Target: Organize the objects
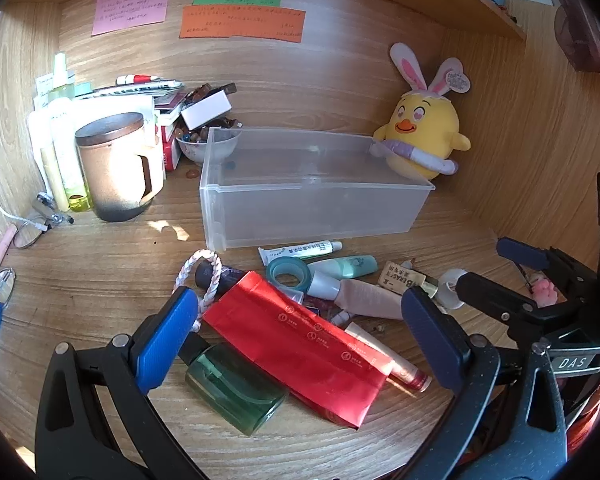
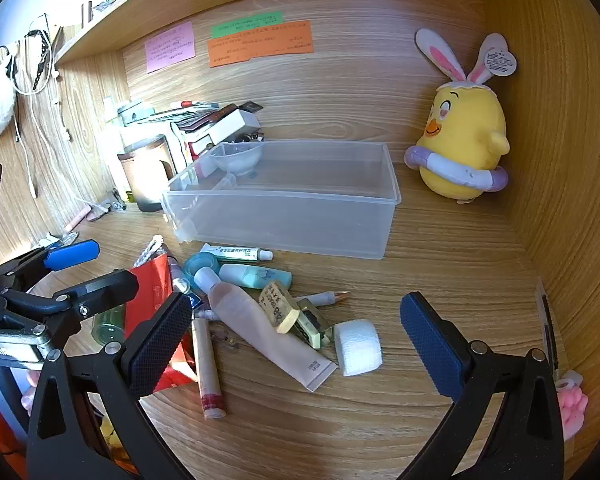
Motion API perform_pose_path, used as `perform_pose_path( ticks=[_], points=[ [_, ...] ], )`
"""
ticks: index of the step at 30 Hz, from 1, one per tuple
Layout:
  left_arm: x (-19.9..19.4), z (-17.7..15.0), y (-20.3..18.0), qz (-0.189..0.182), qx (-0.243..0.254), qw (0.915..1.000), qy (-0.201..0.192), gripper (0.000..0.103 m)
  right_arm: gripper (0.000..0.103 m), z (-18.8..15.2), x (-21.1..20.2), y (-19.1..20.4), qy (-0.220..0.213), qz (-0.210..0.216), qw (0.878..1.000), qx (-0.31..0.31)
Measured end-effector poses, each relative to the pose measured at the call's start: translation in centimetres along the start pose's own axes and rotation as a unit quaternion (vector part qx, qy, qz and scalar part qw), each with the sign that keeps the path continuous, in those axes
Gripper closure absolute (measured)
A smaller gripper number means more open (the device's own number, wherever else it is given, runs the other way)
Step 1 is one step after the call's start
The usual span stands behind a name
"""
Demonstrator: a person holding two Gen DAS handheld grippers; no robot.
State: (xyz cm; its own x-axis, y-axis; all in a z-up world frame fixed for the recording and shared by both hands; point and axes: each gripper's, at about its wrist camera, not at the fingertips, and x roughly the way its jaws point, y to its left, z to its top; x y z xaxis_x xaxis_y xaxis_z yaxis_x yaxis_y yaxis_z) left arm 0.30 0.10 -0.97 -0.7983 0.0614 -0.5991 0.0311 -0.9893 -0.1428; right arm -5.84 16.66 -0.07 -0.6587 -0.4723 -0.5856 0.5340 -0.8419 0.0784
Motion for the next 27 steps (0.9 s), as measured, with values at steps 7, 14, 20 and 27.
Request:
perform_pose_path(
  ticks=[7, 14, 20, 27],
  points=[
    [1.0, -1.0, 1.1, 0.018, -0.008, 0.9994, 0.030, 0.000, 0.000, -0.6, 0.2, -0.6, 0.006, -0.014, 1.000, -0.001],
    [2.7, -2.4, 1.6, 0.051, 0.005, 0.9960, 0.073, 0.000, 0.000, -1.8, 0.8, -2.5, 0.024, -0.039, 0.999, 0.014],
    [2.8, -3.1, 3.7, 0.052, -0.026, 0.9940, 0.093, 0.000, 0.000, -2.9, 1.6, -4.7, 0.043, -0.056, 0.996, 0.048],
    [1.6, -3.5, 4.8, 0.066, -0.021, 0.9926, 0.100, 0.008, 0.001, -3.1, 2.0, -5.3, 0.040, -0.058, 0.996, 0.062]
  ],
)
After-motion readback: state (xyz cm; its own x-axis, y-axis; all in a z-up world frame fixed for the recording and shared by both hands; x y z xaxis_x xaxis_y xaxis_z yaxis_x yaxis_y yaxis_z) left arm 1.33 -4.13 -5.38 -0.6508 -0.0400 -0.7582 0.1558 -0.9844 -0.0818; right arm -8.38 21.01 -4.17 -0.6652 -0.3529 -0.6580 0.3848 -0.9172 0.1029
